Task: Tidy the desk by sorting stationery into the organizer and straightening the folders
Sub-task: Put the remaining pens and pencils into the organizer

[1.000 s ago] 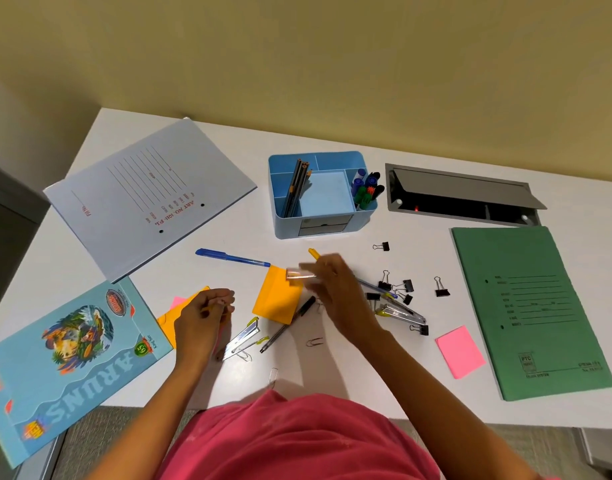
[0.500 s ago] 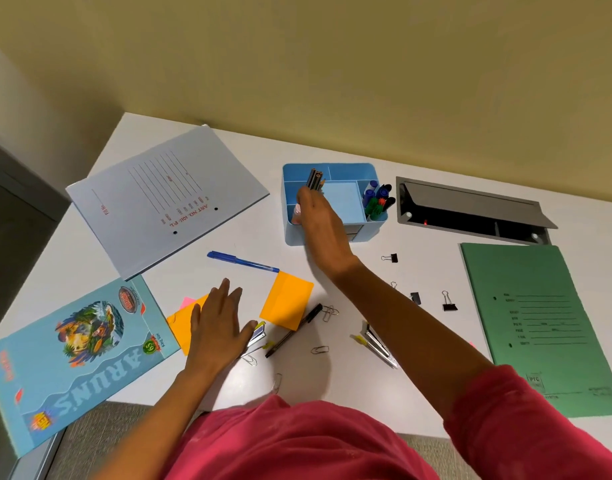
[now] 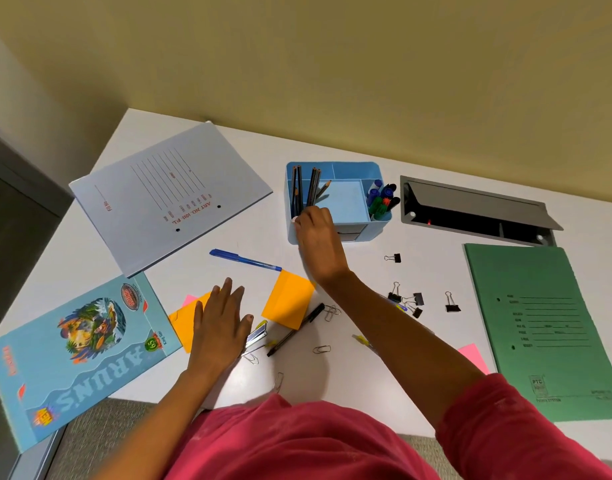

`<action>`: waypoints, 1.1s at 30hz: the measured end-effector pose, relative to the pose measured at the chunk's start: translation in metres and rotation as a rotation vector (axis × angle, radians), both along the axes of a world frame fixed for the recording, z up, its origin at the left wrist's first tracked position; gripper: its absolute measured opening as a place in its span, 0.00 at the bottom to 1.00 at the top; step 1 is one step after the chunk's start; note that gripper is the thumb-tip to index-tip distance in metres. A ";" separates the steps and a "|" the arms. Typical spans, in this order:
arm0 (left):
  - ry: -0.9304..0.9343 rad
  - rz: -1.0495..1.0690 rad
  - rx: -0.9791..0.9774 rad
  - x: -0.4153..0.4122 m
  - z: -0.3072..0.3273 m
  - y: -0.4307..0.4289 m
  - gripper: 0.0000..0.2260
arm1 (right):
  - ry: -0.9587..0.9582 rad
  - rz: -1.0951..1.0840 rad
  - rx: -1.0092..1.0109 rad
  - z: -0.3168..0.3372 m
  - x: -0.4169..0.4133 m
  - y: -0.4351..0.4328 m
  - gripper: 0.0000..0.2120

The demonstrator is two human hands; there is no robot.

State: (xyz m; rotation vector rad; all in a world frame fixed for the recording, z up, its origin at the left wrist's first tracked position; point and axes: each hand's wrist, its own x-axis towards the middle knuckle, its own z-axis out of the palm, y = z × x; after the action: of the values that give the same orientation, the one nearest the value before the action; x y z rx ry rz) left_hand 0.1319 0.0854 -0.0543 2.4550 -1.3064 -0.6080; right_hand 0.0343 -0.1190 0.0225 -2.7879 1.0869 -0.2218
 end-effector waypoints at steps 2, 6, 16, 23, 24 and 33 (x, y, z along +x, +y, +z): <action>0.010 0.039 -0.041 0.001 0.004 -0.005 0.22 | -0.041 -0.026 -0.063 -0.003 -0.002 0.003 0.15; -0.008 0.120 -0.196 0.011 0.014 -0.022 0.18 | -0.156 -0.011 -0.112 -0.009 -0.021 0.017 0.08; -0.237 0.138 -0.174 0.043 0.030 -0.068 0.08 | -0.343 -0.131 0.209 -0.043 -0.056 0.056 0.10; -0.319 0.136 -0.111 0.043 0.033 -0.060 0.04 | -0.371 -0.123 0.122 -0.038 -0.046 0.047 0.09; -0.323 0.141 -0.142 0.042 0.034 -0.058 0.03 | -0.361 -0.101 0.054 -0.034 -0.040 0.040 0.09; -0.114 0.245 -0.393 0.030 0.038 -0.043 0.09 | -0.367 -0.142 -0.204 0.014 0.035 -0.027 0.24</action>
State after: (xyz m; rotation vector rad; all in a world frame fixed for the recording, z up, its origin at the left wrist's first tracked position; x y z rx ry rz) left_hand 0.1623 0.0422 -0.0168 2.2929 -1.0228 -0.1344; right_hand 0.0692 -0.1463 0.0369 -2.6801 1.2218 -0.8676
